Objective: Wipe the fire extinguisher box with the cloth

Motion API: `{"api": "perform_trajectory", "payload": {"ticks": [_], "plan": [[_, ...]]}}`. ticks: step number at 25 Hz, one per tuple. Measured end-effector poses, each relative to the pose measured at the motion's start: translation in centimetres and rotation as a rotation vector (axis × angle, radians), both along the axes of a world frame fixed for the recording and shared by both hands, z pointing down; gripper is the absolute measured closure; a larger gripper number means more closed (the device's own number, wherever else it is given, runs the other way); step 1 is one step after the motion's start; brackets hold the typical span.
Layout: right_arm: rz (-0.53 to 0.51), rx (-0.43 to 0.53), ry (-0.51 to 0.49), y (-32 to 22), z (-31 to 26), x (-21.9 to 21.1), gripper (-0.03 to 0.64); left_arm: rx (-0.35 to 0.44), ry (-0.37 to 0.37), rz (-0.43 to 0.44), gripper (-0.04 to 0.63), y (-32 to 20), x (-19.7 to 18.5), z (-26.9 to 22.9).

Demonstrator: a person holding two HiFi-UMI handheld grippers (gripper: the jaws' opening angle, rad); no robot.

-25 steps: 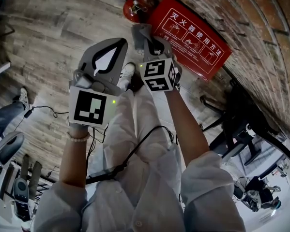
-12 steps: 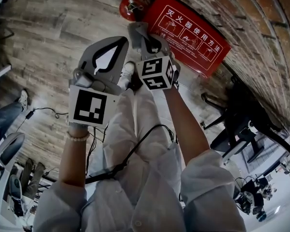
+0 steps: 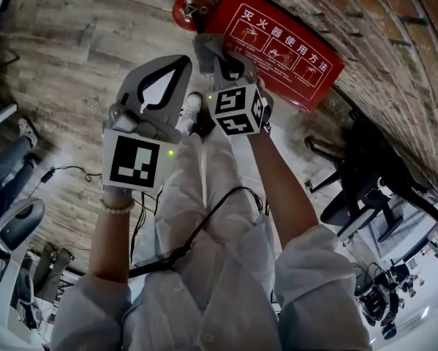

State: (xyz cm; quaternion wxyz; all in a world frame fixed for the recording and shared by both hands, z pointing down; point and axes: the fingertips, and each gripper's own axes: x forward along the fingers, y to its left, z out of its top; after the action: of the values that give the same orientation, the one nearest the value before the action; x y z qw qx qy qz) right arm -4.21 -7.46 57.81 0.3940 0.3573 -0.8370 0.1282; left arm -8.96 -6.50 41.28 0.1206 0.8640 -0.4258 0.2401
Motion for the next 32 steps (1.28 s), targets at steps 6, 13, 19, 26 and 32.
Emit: {"api": "perform_trajectory", "payload": {"ticks": [6, 13, 19, 26, 32], "plan": [[0.026, 0.000, 0.014, 0.4, 0.0, 2.0, 0.592, 0.002, 0.004, 0.019, 0.598, 0.1, 1.2, -0.2], [0.071, 0.003, 0.025, 0.8, 0.0, 4.6, 0.592, 0.005, 0.005, 0.049, 0.598, 0.2, 2.9, -0.3], [0.103, 0.004, 0.041, 1.3, 0.1, 6.9, 0.591, 0.009, 0.004, 0.079, 0.598, 0.4, 4.2, -0.4], [0.146, 0.008, 0.060, 1.8, 0.1, 9.8, 0.591, 0.009, 0.003, 0.108, 0.598, 0.7, 5.7, -0.5], [0.187, 0.011, 0.077, 2.3, 0.1, 12.3, 0.591, 0.008, 0.006, 0.131, 0.598, 1.1, 6.9, -0.5]]}}
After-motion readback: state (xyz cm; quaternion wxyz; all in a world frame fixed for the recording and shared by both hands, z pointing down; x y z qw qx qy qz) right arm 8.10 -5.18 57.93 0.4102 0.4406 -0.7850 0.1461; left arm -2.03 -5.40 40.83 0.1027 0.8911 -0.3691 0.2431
